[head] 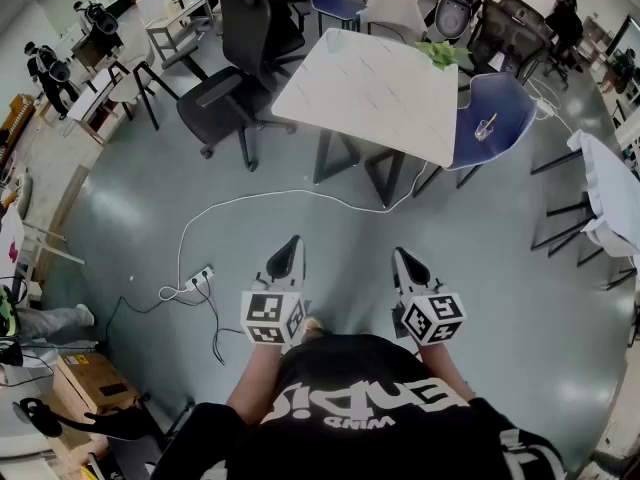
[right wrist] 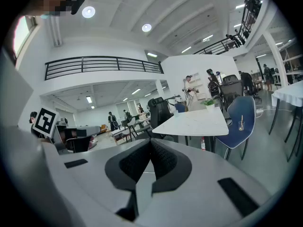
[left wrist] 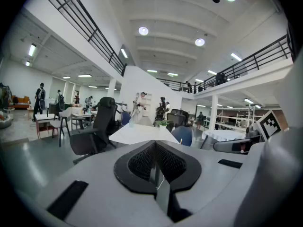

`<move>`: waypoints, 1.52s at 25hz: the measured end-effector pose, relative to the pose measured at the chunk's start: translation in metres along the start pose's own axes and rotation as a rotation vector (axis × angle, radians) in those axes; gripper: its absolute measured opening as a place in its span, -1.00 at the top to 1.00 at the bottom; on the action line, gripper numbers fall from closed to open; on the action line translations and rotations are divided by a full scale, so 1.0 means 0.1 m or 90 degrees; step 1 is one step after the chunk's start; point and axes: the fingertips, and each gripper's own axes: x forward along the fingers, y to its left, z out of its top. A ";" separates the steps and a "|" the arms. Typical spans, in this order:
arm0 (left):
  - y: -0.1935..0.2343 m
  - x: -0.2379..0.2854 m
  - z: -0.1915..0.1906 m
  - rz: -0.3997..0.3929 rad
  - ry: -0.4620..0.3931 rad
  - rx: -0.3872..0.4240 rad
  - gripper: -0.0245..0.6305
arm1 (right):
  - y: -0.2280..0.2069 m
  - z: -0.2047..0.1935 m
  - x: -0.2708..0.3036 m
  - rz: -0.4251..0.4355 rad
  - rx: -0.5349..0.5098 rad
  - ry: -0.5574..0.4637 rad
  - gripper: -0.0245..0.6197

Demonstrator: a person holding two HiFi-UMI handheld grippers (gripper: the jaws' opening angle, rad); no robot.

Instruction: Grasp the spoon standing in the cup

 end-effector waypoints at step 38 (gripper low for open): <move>1.01 0.78 0.06 -0.047 -0.014 0.013 0.88 | 0.33 0.16 1.09 0.050 0.052 -0.099 0.89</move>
